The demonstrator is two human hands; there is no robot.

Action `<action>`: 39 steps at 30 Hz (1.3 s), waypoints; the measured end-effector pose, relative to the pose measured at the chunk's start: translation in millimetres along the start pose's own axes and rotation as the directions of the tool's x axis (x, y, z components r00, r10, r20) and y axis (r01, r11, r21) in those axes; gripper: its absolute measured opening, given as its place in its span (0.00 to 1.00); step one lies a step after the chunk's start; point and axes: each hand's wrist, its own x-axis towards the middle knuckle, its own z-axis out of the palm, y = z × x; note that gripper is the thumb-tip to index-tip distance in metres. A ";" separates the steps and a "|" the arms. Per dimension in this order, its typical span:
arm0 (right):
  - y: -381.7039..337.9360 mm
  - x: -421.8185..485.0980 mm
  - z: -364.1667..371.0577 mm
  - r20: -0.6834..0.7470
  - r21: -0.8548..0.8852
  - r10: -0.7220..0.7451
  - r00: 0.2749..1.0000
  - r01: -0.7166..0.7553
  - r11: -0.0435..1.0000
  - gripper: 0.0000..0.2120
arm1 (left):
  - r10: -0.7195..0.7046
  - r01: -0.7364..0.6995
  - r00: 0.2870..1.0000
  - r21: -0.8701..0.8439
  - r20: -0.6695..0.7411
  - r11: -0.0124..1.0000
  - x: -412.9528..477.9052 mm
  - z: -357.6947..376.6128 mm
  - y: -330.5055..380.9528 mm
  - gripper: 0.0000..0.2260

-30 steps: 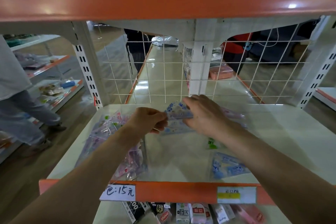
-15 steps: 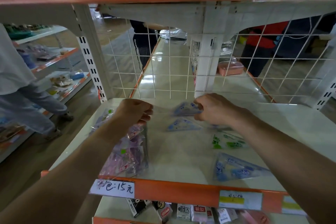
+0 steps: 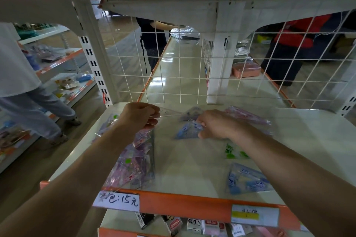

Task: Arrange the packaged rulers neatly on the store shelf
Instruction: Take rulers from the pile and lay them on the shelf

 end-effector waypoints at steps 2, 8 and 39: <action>-0.1 1.6 2.7 0.000 -0.010 -0.003 1.000 0.003 1.000 0.16 | 0.006 -0.006 1.000 0.002 0.008 1.000 -0.1 0.9 -0.7 0.11; 2.7 0.1 4.5 0.014 0.009 0.019 1.000 -0.019 1.000 0.08 | 0.037 -0.037 0.997 -0.006 0.067 0.999 -3.2 2.5 1.7 0.13; 92.9 -112.4 -22.6 -0.372 0.387 0.280 0.885 -0.126 0.913 0.09 | 0.332 -0.552 0.783 0.342 0.526 0.761 -25.4 132.5 27.6 0.18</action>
